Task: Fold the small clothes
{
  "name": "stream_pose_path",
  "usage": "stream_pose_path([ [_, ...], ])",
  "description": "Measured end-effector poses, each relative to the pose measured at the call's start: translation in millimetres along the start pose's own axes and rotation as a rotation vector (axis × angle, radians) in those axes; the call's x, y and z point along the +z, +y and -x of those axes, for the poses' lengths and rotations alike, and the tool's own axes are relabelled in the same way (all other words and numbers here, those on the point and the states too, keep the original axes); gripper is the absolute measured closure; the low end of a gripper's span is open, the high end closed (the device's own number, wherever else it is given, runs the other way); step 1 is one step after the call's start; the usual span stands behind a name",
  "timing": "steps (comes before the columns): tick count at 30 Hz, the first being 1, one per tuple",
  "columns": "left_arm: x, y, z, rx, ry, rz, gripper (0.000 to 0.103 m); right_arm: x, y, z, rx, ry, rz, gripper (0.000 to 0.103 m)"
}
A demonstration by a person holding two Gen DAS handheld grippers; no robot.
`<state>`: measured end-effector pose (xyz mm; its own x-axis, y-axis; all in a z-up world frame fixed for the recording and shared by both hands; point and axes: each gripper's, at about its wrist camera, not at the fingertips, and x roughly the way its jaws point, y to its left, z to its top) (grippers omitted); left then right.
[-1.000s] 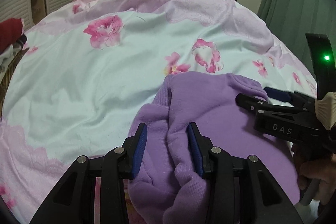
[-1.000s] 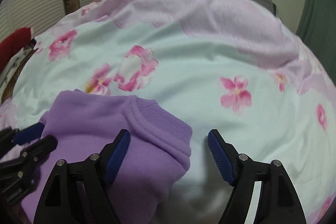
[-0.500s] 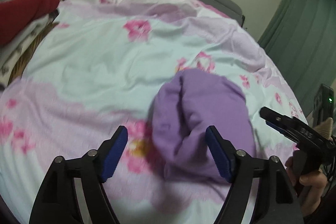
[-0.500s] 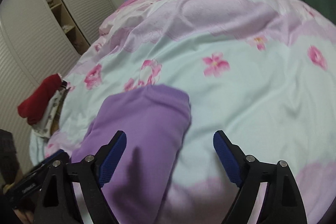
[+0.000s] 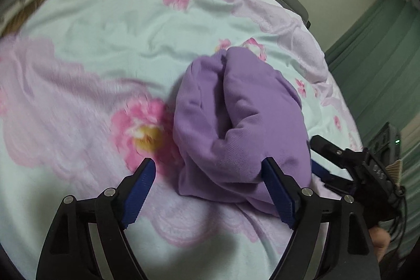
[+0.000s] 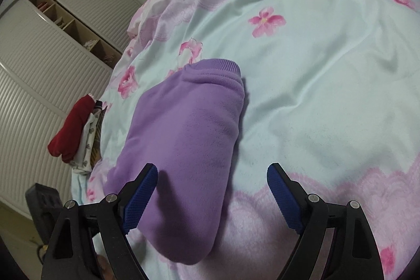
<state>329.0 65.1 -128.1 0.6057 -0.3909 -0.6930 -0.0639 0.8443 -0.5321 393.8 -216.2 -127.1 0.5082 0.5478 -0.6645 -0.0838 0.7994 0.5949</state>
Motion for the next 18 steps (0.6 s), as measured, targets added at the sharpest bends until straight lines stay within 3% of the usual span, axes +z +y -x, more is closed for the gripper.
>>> stream_pose_path([
  [5, -4.2, 7.6, -12.6, -0.082, 0.026, 0.084, 0.016, 6.8, -7.5, -18.1, 0.061, 0.038, -0.019, 0.013],
  [12, -6.0, 7.2, -32.6, -0.175, 0.020, 0.122, 0.015, 19.8, -4.7, -50.5, 0.158, 0.095, -0.009, 0.012],
  [15, -3.6, -0.2, -42.4, -0.176, 0.017, 0.105, 0.014, 24.7, 0.4, -65.2, 0.184, 0.119, 0.003, 0.011],
  [18, -1.4, -3.4, -44.8, -0.180, 0.011, 0.090, 0.022, 29.1, 5.0, -72.8, 0.202, 0.134, 0.005, 0.015],
])
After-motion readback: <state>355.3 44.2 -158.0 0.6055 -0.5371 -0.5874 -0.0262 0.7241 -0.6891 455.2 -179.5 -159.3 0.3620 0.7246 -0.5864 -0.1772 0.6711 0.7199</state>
